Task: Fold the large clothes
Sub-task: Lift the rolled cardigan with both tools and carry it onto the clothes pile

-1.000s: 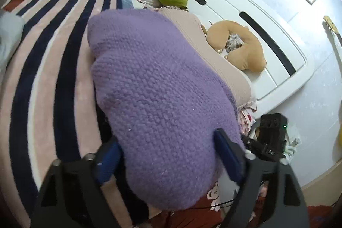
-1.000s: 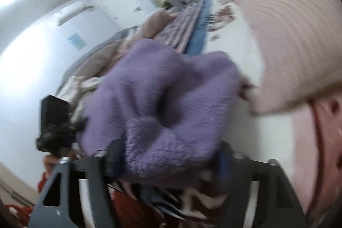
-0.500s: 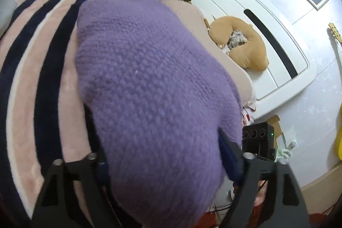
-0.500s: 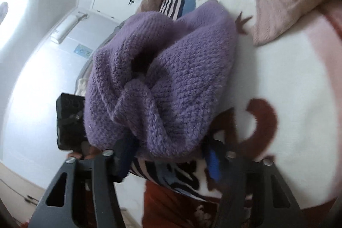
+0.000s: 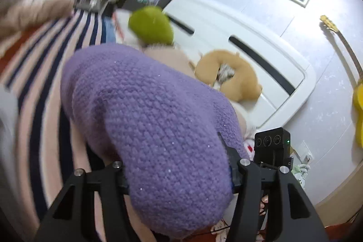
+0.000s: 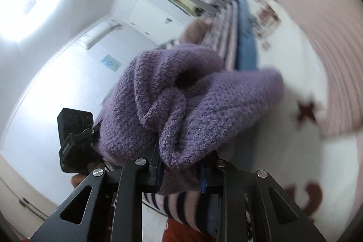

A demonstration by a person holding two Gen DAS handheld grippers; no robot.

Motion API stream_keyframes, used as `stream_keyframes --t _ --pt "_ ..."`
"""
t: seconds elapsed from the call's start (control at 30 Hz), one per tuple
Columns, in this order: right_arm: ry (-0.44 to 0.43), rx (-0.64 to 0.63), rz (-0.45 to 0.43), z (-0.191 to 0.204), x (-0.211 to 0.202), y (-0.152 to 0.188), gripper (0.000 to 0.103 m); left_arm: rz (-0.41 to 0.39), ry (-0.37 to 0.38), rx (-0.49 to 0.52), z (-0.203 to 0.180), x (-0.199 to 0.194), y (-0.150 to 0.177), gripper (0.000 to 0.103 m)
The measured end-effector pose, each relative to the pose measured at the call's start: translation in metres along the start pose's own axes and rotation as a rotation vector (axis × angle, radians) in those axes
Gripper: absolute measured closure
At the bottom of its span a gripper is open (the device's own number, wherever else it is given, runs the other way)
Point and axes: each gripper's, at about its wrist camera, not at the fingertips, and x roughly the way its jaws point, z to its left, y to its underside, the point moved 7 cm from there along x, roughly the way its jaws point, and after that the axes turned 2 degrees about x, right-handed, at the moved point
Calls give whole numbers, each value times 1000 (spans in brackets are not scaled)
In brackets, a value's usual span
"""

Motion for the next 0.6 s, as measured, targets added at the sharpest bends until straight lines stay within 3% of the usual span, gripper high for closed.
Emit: stream_keyframes --t 0.23,0.37,0.47,0.6 --pt "-82 -186 -36 113 34 -52 85 -142 -80 98 0 -94 -75 50" --pt "-154 -263 -21 174 69 -59 85 -213 -193 170 10 -169 -109 50" --pt "-210 -313 14 224 106 -58 85 -254 -288 191 29 -225 -124 50" --pt "-241 -347 96 272 174 -46 85 -256 -405 105 91 -280 -127 50"
